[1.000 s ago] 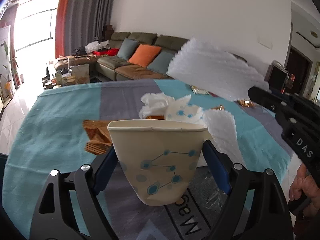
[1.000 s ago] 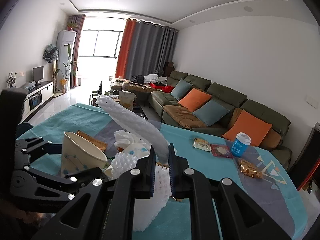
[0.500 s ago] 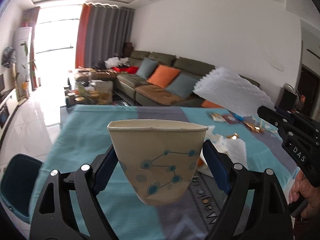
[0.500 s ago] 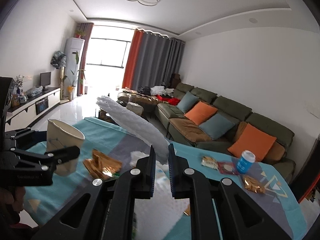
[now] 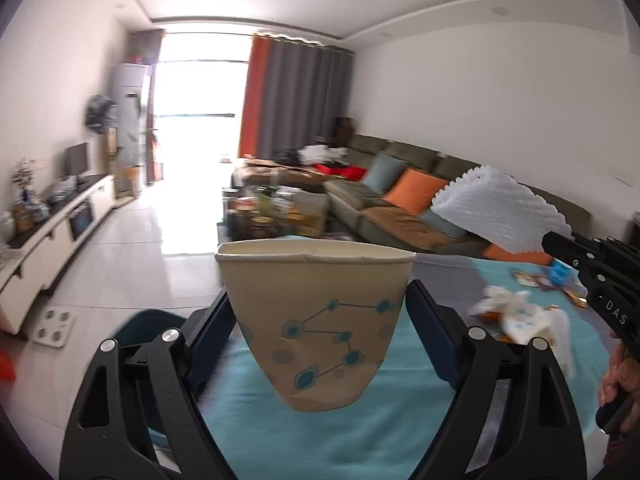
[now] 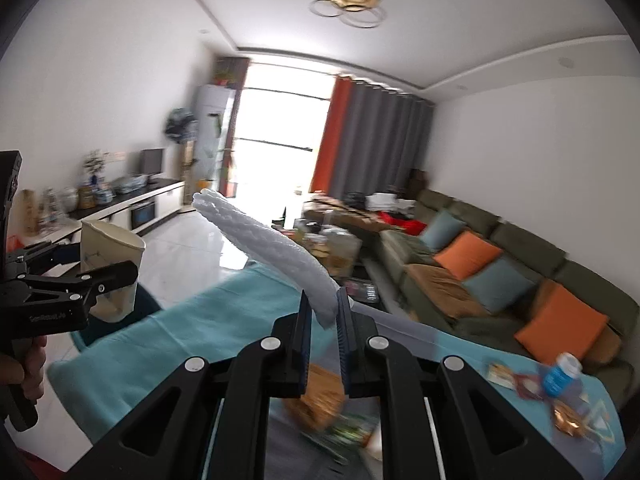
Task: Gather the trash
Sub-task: 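Carry the foam net in the right tool while the left tool carries the cup to the teal bin, then open the right tool over the teal bin while the left tool releases the cup into it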
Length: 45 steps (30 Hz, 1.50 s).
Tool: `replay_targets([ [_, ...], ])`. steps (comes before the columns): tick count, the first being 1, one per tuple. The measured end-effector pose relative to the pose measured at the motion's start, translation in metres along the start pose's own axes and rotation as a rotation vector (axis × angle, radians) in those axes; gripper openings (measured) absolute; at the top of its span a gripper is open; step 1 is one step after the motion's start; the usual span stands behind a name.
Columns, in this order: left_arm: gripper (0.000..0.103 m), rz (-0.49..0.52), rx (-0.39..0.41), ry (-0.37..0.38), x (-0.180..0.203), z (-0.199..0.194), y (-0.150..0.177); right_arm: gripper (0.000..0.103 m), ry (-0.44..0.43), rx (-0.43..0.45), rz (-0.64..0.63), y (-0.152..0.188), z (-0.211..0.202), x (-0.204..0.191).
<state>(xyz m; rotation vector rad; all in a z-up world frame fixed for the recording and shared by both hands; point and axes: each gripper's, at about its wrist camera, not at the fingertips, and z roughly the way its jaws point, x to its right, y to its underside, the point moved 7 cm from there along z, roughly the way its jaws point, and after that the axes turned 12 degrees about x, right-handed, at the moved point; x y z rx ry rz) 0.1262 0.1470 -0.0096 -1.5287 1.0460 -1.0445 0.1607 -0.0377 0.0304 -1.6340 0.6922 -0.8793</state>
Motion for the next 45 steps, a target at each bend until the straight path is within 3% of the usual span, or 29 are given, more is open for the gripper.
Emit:
replay_targets([
  [8, 0.083, -0.007, -0.027, -0.214, -0.112, -0.019, 0.002, 0.011, -0.245, -0.068, -0.005, -0.010, 0.061, -0.084],
  [16, 0.083, -0.035, -0.134, -0.295, -0.198, -0.015, 0.028, 0.011, -0.439, -0.217, 0.007, 0.003, 0.116, -0.172],
  [24, 0.084, -0.042, -0.305, -0.288, -0.220, 0.040, 0.082, 0.011, -0.535, -0.483, 0.073, 0.057, 0.175, -0.238],
  [29, 0.084, -0.030, -0.360, -0.281, -0.219, 0.063, 0.109, 0.012, -0.562, -0.599, 0.084, 0.082, 0.194, -0.271],
  [31, 0.088, -0.027, -0.365, -0.287, -0.219, 0.070, 0.114, 0.016, -0.555, -0.612, 0.084, 0.084, 0.196, -0.278],
  [33, 0.089, -0.016, -0.372, -0.300, -0.218, 0.076, 0.118, 0.034, -0.560, -0.624, 0.090, 0.084, 0.195, -0.281],
  [34, 0.091, -0.015, -0.371, -0.301, -0.219, 0.076, 0.119, 0.038, -0.556, -0.620, 0.089, 0.082, 0.199, -0.280],
  [41, 0.097, -0.002, -0.369, -0.329, -0.213, 0.075, 0.118, 0.042, -0.530, -0.591, 0.160, 0.072, 0.202, -0.257],
  [45, 0.098, -0.003, -0.359, -0.340, -0.213, 0.073, 0.111, 0.053, -0.506, -0.554, 0.181, 0.065, 0.197, -0.238],
])
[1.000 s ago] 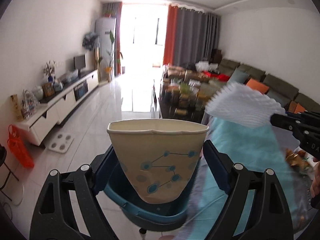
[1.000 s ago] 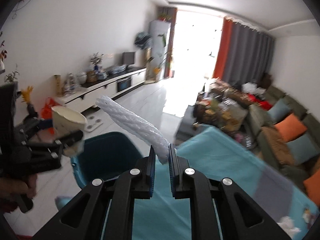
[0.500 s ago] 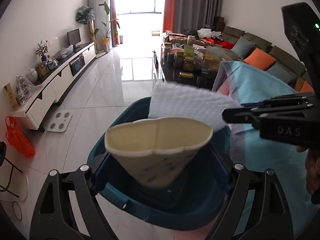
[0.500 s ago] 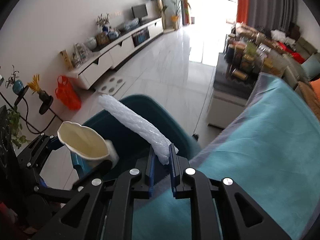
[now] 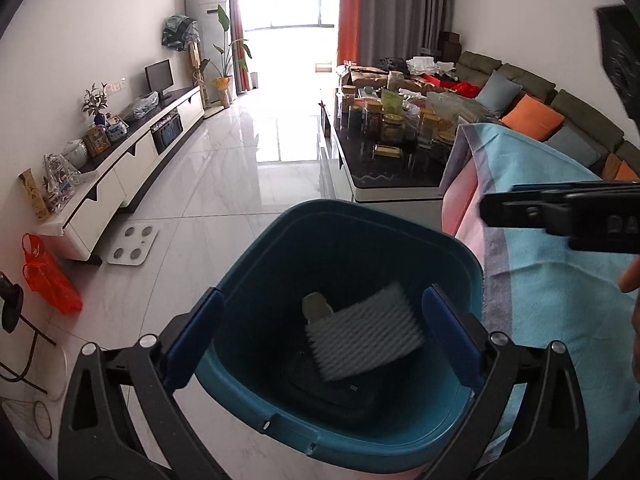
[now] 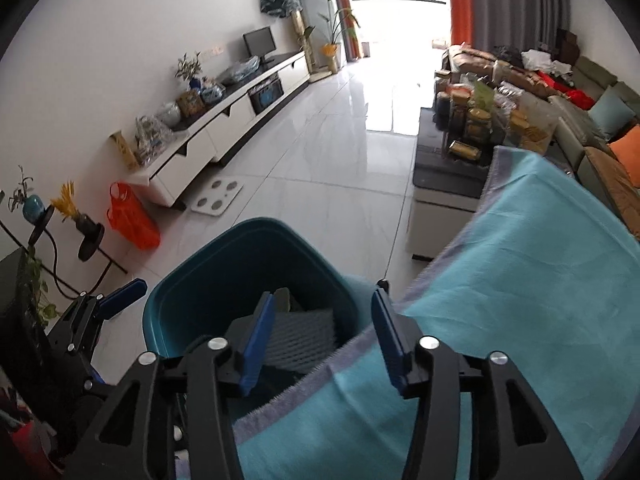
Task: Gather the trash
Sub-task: 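Open the right tool over the teal bin while the left tool releases the cup into it, then bring both tools back over the table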
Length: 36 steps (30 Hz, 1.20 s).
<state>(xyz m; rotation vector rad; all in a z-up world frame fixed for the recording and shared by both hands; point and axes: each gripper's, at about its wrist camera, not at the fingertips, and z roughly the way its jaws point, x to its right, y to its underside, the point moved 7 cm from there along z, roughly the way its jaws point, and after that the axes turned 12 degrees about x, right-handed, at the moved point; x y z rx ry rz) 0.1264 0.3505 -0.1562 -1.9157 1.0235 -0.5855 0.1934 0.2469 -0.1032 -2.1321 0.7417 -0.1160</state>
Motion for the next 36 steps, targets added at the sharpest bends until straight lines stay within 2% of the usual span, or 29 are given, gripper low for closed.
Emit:
replay_targets([
  [2, 0.098, 0.003, 0.005, -0.003, 0.001, -0.001, -0.003, 0.060, 0.007, 0.023, 0.006, -0.001, -0.009, 0.006],
  [7, 0.098, 0.023, 0.015, -0.016, 0.011, -0.007, -0.010, 0.066, 0.034, 0.095, 0.007, -0.003, -0.039, 0.018],
  [14, 0.098, 0.020, 0.096, 0.013, 0.032, -0.039, -0.040, 0.079, 0.103, 0.252, -0.004, -0.001, -0.114, 0.043],
  [17, 0.098, 0.006, 0.145, 0.054, 0.052, -0.062, -0.057, 0.090, 0.158, 0.312, 0.007, 0.004, -0.147, 0.060],
  [20, 0.098, -0.006, 0.202, 0.114, 0.078, -0.091, -0.071, 0.090, 0.229, 0.373, 0.006, 0.012, -0.180, 0.074],
  [23, 0.098, -0.014, 0.243, 0.164, 0.103, -0.114, -0.077, 0.096, 0.308, 0.428, 0.025, 0.027, -0.216, 0.095],
  [31, 0.098, -0.008, 0.343, 0.325, 0.176, -0.175, -0.080, 0.096, 0.497, 0.550, 0.071, 0.080, -0.302, 0.126],
  [35, 0.098, 0.035, 0.393, 0.411, 0.214, -0.201, -0.071, 0.096, 0.605, 0.597, 0.086, 0.110, -0.339, 0.138],
  [36, 0.098, 0.045, 0.396, 0.460, 0.228, -0.208, -0.067, 0.096, 0.630, 0.602, 0.099, 0.117, -0.347, 0.141],
])
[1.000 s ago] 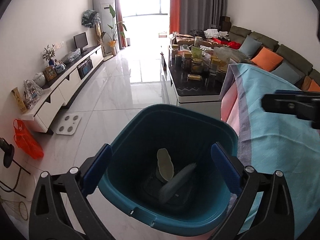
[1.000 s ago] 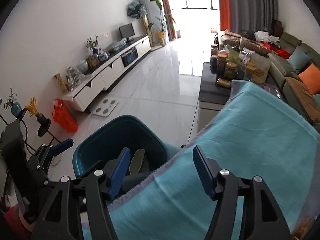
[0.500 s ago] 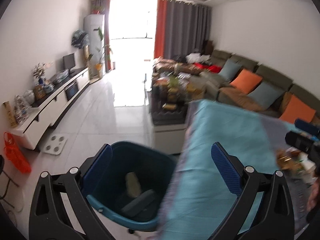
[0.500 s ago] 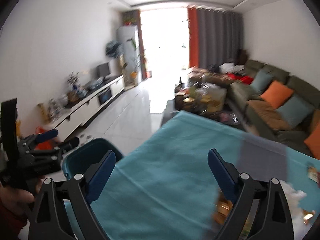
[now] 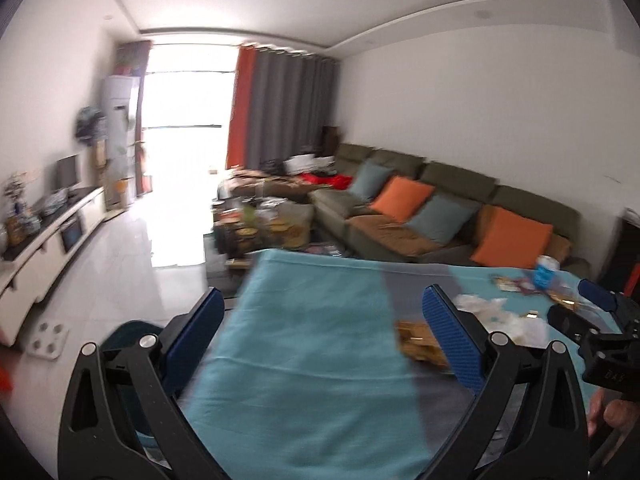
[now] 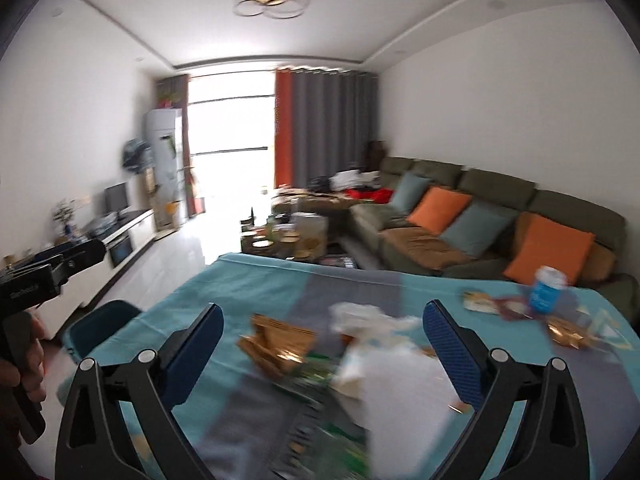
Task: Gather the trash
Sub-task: 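Bring both tools back over the table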
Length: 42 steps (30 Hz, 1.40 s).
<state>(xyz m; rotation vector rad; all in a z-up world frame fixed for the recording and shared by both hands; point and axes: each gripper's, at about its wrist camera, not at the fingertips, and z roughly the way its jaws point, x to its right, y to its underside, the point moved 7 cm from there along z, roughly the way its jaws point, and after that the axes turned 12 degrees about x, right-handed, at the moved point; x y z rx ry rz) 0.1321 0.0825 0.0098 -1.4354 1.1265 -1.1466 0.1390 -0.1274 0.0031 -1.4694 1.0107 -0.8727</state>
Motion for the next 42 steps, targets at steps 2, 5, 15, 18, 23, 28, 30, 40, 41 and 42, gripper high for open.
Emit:
replay_targets([
  [2, 0.098, 0.010, -0.001, 0.036, 0.017, 0.001, 0.005, 0.096, 0.037, 0.005, 0.002, 0.005, -0.011, 0.014],
  [5, 0.098, 0.018, -0.022, 0.116, 0.049, 0.002, 0.017, 0.096, 0.093, -0.002, 0.021, 0.014, -0.025, 0.036],
  [15, 0.098, 0.019, -0.075, 0.232, 0.092, -0.001, 0.052, 0.096, 0.173, -0.084, 0.058, 0.051, -0.041, 0.059],
  [18, 0.098, 0.030, -0.106, 0.255, 0.100, 0.001, 0.064, 0.096, 0.181, -0.106, 0.055, 0.057, -0.041, 0.060],
  [23, 0.098, 0.071, -0.118, 0.279, 0.109, 0.005, 0.071, 0.096, 0.191, -0.130, 0.050, 0.063, -0.036, 0.059],
  [28, 0.098, 0.066, -0.151, 0.284, 0.112, 0.012, 0.080, 0.096, 0.171, -0.166, 0.053, 0.069, -0.022, 0.057],
  [30, 0.098, 0.070, -0.164, 0.288, 0.113, 0.014, 0.083, 0.095, 0.166, -0.190, 0.056, 0.072, -0.014, 0.058],
  [40, 0.098, 0.109, -0.225, 0.364, 0.137, 0.026, 0.102, 0.091, 0.110, -0.266, 0.090, 0.078, 0.017, 0.063],
  [41, 0.098, 0.112, -0.236, 0.373, 0.139, 0.028, 0.105, 0.091, 0.104, -0.275, 0.081, 0.079, 0.020, 0.063],
  [42, 0.098, 0.113, -0.244, 0.378, 0.141, 0.029, 0.109, 0.091, 0.103, -0.280, 0.076, 0.079, 0.023, 0.063],
])
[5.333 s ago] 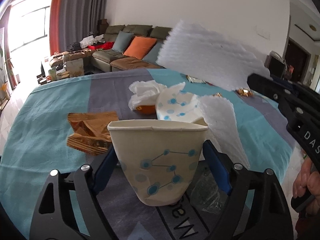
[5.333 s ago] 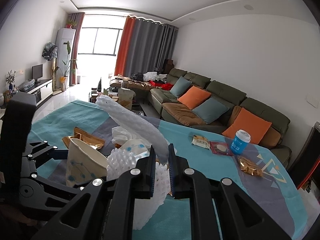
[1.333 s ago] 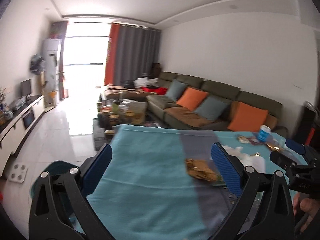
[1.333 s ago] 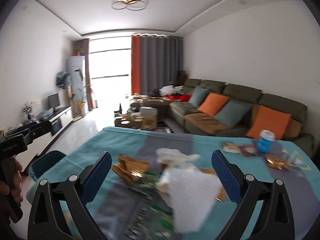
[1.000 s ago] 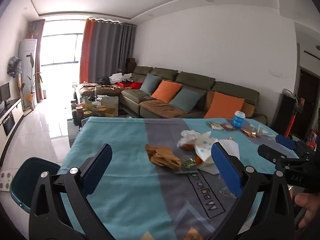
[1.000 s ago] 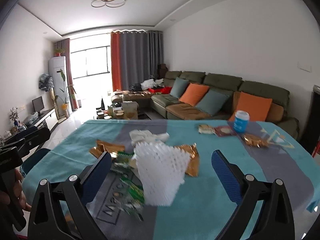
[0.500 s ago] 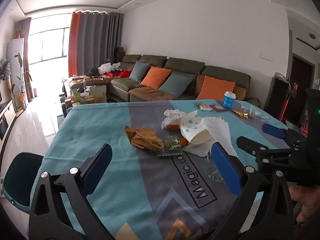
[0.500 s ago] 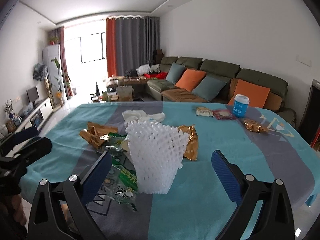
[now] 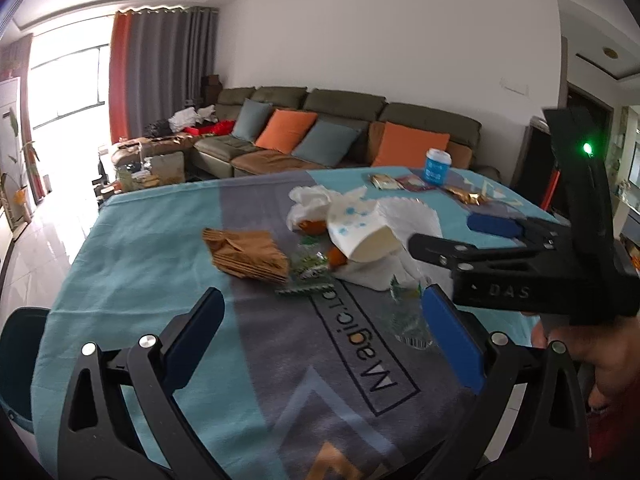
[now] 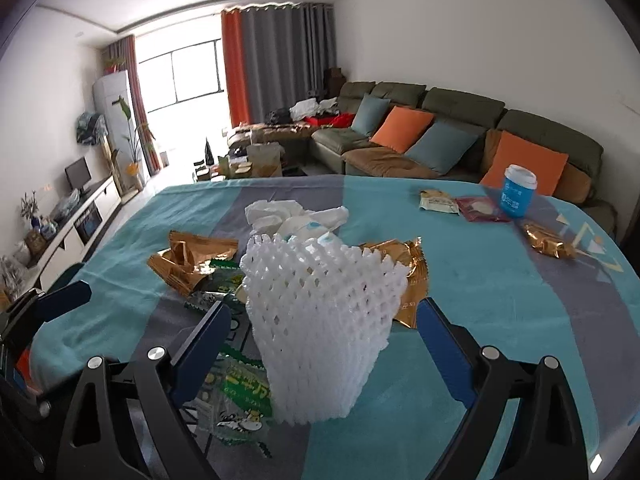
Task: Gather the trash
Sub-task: 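Grasp another white foam net with the right tool while the left tool grasps a clear plastic wrapper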
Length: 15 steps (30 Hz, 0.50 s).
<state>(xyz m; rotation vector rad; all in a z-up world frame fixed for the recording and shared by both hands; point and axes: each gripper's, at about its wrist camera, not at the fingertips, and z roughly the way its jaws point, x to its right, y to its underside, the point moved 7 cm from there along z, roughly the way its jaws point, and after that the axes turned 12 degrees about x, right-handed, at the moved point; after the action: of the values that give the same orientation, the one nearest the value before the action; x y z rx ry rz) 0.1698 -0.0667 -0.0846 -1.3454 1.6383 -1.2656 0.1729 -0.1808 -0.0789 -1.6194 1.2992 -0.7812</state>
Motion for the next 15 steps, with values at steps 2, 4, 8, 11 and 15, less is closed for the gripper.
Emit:
replay_targets([
  [2, 0.098, -0.004, -0.013, 0.012, 0.002, 0.005, 0.004, 0.091, -0.012, -0.016, -0.008, 0.001, 0.005, -0.002],
  [4, 0.098, -0.009, -0.024, 0.008, 0.001, 0.009, 0.007, 0.088, -0.015, -0.024, -0.017, 0.002, 0.009, -0.003],
  [8, 0.098, -0.021, -0.037, 0.021, -0.001, 0.014, 0.012, 0.076, -0.023, -0.058, -0.004, 0.005, 0.016, 0.000],
  [11, 0.098, -0.021, -0.043, 0.027, 0.000, 0.017, 0.012, 0.063, -0.035, -0.073, 0.018, 0.007, 0.018, 0.004],
  [15, 0.098, -0.026, -0.056, 0.058, 0.005, 0.023, 0.013, 0.045, -0.046, -0.089, 0.051, 0.012, 0.018, 0.011],
])
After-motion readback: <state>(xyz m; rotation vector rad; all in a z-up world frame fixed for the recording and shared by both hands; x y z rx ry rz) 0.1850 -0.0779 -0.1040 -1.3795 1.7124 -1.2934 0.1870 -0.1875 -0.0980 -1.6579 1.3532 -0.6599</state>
